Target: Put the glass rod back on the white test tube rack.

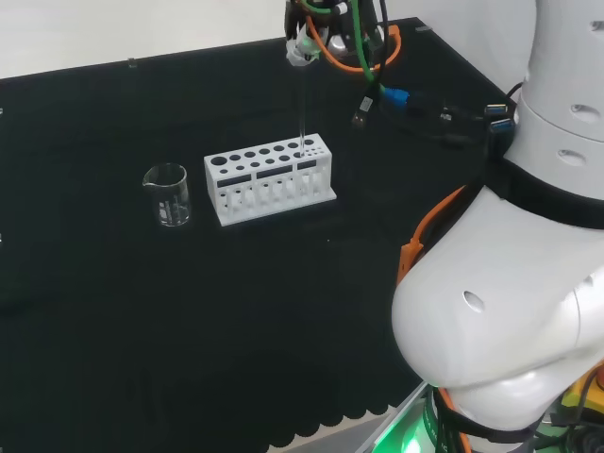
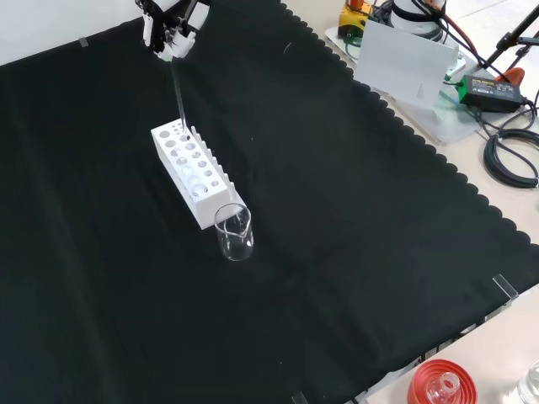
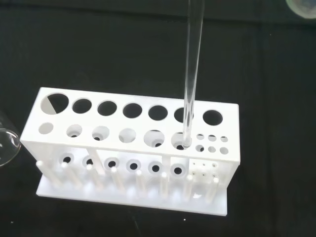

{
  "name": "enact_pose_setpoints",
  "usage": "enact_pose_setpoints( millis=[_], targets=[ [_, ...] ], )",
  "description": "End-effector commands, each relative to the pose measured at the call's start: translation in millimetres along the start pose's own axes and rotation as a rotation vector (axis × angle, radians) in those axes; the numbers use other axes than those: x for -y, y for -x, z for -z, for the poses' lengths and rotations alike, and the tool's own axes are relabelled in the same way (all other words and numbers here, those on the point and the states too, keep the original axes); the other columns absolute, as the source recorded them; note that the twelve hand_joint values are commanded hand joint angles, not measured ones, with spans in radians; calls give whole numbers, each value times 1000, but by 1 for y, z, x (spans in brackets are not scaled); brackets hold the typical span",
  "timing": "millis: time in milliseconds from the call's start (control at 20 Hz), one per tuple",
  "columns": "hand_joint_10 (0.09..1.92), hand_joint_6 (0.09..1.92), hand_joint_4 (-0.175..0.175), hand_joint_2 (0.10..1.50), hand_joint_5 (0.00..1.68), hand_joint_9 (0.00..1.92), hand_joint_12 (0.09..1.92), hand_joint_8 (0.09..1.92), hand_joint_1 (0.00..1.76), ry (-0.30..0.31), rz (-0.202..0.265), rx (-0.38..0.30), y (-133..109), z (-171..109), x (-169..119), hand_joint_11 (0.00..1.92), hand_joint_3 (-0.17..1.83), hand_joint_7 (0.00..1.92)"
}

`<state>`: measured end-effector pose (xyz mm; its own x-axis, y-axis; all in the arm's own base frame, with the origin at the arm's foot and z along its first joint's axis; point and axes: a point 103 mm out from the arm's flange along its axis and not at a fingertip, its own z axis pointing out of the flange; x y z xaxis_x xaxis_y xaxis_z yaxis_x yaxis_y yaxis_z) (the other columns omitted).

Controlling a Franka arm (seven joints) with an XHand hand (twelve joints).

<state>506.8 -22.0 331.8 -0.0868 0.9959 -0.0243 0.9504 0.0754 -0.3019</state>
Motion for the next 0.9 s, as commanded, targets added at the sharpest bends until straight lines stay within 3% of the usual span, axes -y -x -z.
enact_pose_setpoints(
  millis=[50, 350, 900],
  targets=[
    [258, 990, -175, 1186, 1011, 1809, 581, 549, 1184, -13, -3, -4, 5, -8, -4, 1627, -175, 1575],
    [257, 989, -175, 1186, 1012, 1809, 581, 547, 1184, -43, 1, -10, 4, -26, -15, 1627, -175, 1575],
    [256, 989, -175, 1186, 1012, 1810, 581, 544, 1184, -85, 61, 4, -15, -50, -51, 1628, -175, 1572]
  ],
)
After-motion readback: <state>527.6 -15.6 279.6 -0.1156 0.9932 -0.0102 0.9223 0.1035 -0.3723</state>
